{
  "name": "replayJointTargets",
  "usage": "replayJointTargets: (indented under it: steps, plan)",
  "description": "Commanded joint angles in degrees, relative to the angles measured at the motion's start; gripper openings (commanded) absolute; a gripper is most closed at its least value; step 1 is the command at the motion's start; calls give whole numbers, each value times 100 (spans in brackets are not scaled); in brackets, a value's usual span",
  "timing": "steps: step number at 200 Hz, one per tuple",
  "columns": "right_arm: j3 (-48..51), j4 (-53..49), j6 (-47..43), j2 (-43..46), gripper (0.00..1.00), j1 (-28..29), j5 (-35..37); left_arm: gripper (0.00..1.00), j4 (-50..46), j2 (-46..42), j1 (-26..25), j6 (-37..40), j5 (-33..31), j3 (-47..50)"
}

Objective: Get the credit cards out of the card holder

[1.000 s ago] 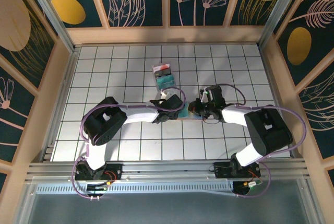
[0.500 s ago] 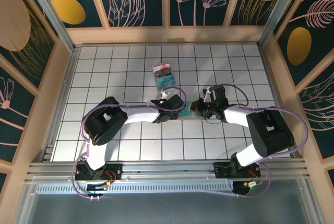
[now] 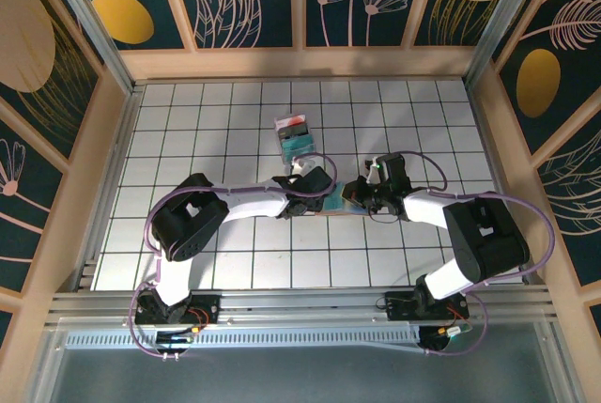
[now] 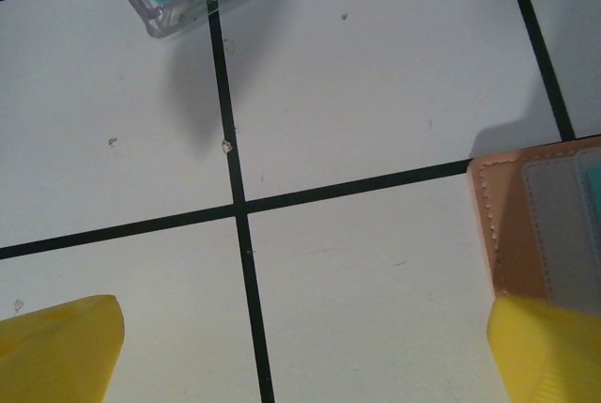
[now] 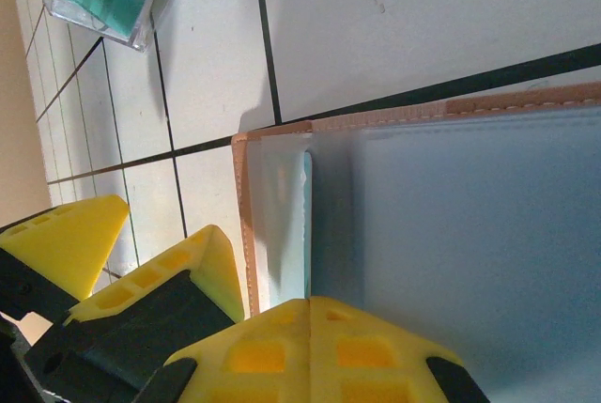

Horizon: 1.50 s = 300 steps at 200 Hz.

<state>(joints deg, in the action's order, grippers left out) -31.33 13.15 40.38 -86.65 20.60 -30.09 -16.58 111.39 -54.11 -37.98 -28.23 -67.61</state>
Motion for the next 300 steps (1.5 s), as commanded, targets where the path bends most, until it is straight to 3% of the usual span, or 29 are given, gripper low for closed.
replayJointTargets:
  steps: [1,36,97,188,228,300]
  plan:
    - [75,67,-153,11,1,-55,-79,99,179,-177,23,41,172,-78]
    - [57,56,-145,0,1,-53,-81,99,313,23,16,51,578,-238]
    - [126,265,0,44,2,-53,-205,99,-29,478,20,124,435,-218]
    - [242,863,332,-2,13,-51,-595,99,-30,590,18,132,569,-182]
    - [303,884,326,34,4,-81,-561,99,-106,566,22,148,472,-191]
    - [407,651,173,298,2,-383,-508,99,-214,546,18,97,284,-24]
